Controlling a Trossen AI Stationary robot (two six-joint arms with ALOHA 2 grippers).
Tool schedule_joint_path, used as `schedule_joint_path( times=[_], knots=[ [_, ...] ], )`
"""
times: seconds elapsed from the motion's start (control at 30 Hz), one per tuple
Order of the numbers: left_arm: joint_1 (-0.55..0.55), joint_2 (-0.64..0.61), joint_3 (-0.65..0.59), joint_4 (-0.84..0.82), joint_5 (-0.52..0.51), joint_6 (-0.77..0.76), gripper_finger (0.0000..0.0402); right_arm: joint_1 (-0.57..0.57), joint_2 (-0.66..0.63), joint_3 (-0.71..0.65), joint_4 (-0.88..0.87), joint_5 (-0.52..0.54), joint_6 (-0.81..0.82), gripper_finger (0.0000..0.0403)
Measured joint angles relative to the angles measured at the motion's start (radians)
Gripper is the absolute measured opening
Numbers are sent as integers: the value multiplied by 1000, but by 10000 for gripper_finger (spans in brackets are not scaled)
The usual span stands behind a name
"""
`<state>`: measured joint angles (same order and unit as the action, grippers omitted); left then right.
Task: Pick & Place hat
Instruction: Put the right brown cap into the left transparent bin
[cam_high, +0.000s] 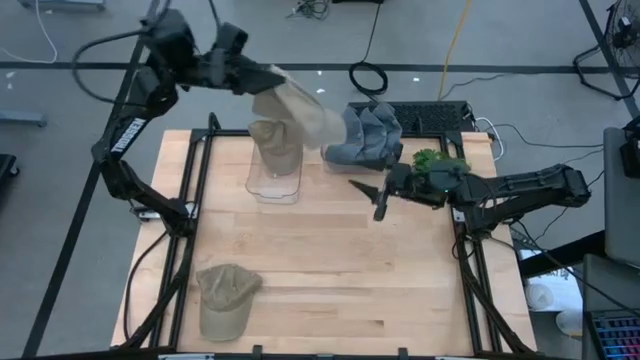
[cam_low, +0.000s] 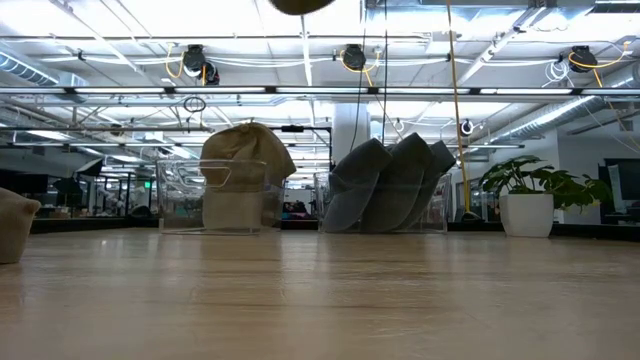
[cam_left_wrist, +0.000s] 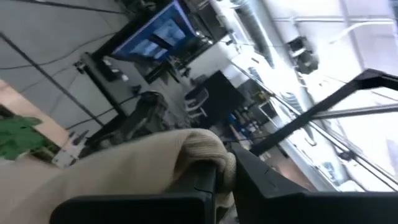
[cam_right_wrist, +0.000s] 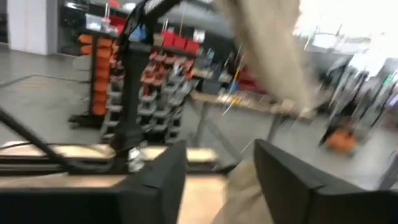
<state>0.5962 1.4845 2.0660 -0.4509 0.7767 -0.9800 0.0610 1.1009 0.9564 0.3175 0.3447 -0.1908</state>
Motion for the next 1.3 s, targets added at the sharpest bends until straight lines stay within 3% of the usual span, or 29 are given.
schedule_joint_path(
  times=[0.17, 0.33, 0.67, 0.8, 1.07, 1.17, 1.3],
  knots=[
    [35, -13, 5, 10, 133, -3, 24, 0, -4, 1, -97, -7, 194, 263],
    [59, -10, 2, -5, 167, 131, 24, 1, -2, 0, -120, -105, 343, 300],
    [123, -99, 2, -82, 164, 553, 24, 0, -2, 0, -37, -137, 586, 292],
    [159, -141, 2, -131, 159, 693, 24, 0, -2, 0, 7, -140, 599, 289],
    [205, -196, 2, -292, 51, 1031, 24, 0, -2, 0, 76, -138, 606, 288],
    [217, -200, 3, -387, 80, 1103, 24, 0, -2, 0, 76, -138, 637, 288],
    [220, -187, 2, -544, 138, 1074, 24, 0, -2, 0, 76, -137, 662, 288]
  ],
)
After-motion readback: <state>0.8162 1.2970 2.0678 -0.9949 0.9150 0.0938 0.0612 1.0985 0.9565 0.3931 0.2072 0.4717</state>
